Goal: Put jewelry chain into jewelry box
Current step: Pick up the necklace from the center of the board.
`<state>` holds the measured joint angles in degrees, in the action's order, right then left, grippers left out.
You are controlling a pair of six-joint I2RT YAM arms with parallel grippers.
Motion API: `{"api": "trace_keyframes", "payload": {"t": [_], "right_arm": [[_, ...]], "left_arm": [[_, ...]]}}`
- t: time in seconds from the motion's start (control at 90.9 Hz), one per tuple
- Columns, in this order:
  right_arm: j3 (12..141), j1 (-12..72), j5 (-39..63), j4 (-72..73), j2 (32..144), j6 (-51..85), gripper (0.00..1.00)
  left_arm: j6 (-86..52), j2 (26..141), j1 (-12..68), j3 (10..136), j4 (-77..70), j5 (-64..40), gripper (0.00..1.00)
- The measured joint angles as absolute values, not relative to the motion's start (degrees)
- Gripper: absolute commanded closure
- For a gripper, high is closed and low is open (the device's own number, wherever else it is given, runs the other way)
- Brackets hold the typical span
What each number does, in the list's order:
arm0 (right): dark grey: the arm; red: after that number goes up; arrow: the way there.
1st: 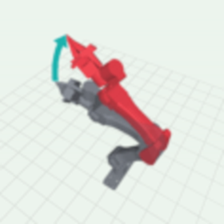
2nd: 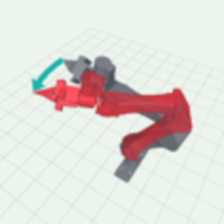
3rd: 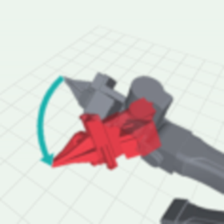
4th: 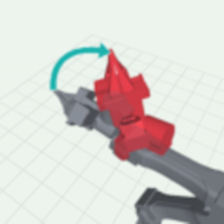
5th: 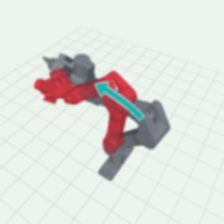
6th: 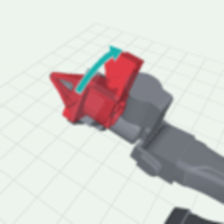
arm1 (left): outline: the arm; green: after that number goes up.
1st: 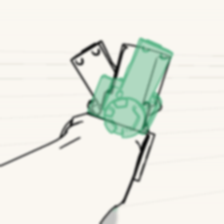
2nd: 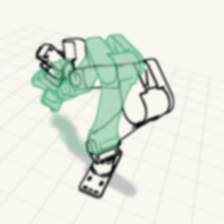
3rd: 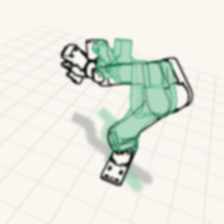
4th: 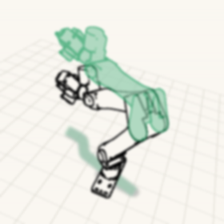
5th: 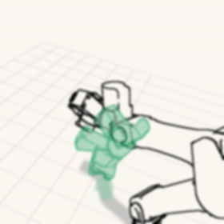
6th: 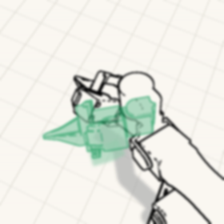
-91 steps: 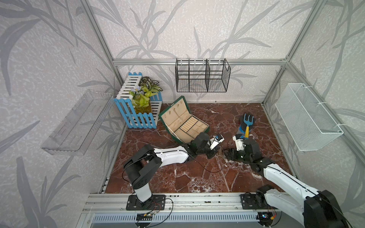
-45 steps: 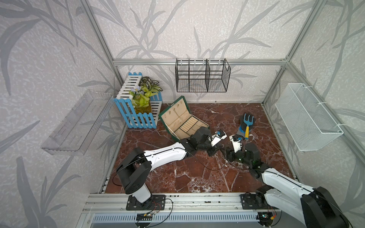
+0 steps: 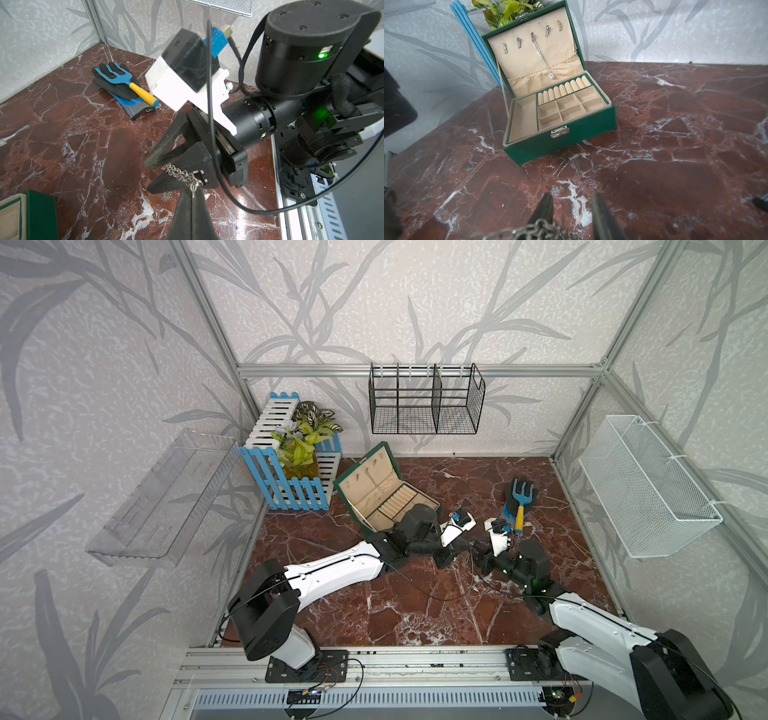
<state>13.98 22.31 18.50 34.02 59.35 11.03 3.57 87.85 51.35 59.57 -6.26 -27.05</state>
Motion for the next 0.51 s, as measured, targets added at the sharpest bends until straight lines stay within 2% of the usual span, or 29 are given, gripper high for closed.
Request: {"api": "trace_keyframes", "payload": {"t": [0.165, 0.506], "right_arm": [[14.0, 22.3, 18.2, 32.9, 56.9, 10.8, 0.88], [18.3, 22.9, 16.3, 19.2, 51.7, 6.4, 0.96]], "left_arm": [[2.8, 86.7, 51.3, 57.1, -6.7, -26.5, 1.00], [-1.1, 88.6, 48.6, 50.4, -13.2, -27.1, 1.00]]}}
